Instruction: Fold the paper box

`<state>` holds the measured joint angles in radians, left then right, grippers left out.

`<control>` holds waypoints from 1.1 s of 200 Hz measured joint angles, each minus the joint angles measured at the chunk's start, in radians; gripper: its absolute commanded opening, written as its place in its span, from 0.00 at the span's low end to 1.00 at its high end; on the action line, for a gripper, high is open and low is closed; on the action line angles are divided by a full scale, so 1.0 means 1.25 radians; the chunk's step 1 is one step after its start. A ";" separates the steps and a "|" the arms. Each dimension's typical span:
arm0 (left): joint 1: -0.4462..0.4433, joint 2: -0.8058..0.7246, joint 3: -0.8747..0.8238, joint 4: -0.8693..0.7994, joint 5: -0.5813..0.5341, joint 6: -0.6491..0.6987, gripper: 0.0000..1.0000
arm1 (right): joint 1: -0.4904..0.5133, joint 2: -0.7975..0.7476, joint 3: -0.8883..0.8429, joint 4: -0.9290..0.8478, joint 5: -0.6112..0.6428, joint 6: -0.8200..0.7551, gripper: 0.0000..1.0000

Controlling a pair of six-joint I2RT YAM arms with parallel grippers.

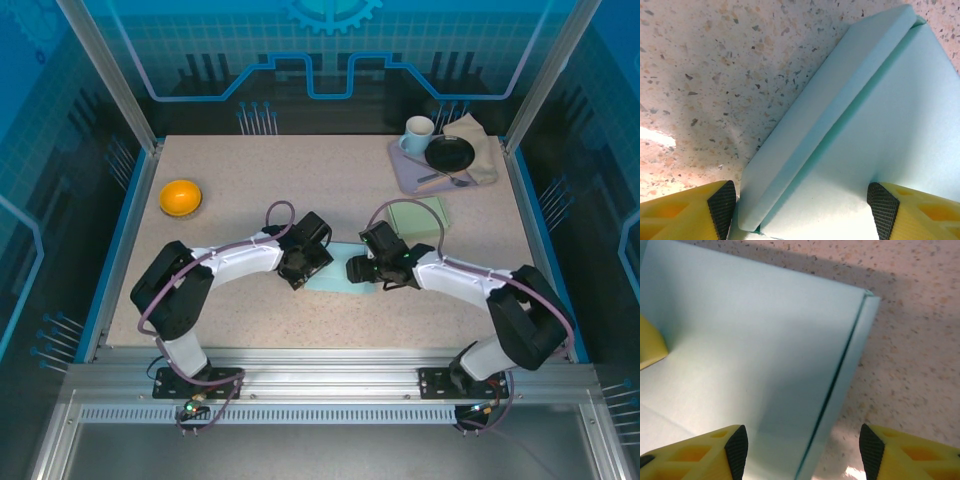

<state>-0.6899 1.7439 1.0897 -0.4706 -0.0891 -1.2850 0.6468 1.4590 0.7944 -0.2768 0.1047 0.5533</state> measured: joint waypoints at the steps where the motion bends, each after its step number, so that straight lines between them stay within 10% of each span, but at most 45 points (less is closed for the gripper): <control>1: 0.000 0.000 0.000 0.001 0.000 0.000 0.75 | 0.000 -0.004 0.000 -0.004 0.001 0.000 0.63; 55: 0.001 0.003 0.000 0.010 0.000 0.000 0.74 | 0.001 -0.143 -0.031 -0.072 0.017 0.015 0.62; 220: 0.002 0.005 0.000 0.010 -0.014 0.003 0.74 | 0.000 -0.058 -0.099 0.028 -0.132 0.134 0.60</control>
<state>-0.6868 1.7496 1.0893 -0.4576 -0.1062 -1.2808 0.6468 1.3865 0.6701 -0.2417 -0.0605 0.7212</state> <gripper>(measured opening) 0.740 0.597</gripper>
